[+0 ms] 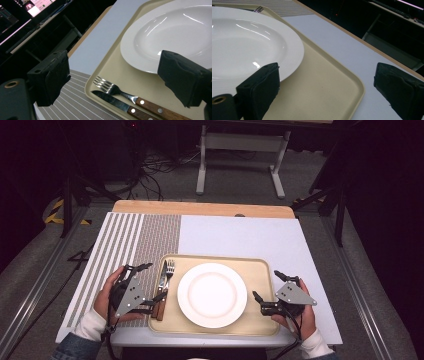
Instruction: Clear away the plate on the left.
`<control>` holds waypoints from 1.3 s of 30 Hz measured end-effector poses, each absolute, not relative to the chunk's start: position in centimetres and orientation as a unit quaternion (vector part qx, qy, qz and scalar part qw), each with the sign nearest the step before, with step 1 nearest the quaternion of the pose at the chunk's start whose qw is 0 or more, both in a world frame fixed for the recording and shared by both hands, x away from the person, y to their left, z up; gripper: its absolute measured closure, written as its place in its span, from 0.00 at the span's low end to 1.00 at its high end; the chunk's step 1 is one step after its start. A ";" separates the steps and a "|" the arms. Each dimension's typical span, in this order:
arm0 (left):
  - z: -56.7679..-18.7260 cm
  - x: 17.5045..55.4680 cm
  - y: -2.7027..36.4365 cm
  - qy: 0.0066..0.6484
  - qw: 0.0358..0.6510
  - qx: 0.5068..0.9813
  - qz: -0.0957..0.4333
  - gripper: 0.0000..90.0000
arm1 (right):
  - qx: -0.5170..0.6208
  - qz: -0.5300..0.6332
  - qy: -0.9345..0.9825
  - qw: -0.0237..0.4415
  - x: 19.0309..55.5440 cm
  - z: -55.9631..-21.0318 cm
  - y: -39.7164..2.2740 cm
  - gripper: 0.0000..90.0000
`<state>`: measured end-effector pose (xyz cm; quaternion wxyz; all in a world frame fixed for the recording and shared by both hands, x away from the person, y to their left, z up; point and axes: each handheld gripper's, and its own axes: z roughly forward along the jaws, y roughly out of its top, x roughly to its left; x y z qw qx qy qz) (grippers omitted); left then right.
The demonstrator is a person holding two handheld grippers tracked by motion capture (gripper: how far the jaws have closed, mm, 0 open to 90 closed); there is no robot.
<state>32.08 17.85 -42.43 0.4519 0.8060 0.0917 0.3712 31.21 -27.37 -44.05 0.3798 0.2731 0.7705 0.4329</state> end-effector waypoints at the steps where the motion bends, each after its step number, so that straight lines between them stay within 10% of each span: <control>1: -42.5 32.2 18.0 0.091 0.452 0.807 0.369 0.13 | 0.273 0.433 0.770 0.380 31.2 -44.1 -27.4 0.08; 39: -46.8 31.3 23.6 0.221 0.477 0.796 0.301 0.11 | 0.300 0.428 0.760 0.387 29.6 -44.9 -28.7 0.06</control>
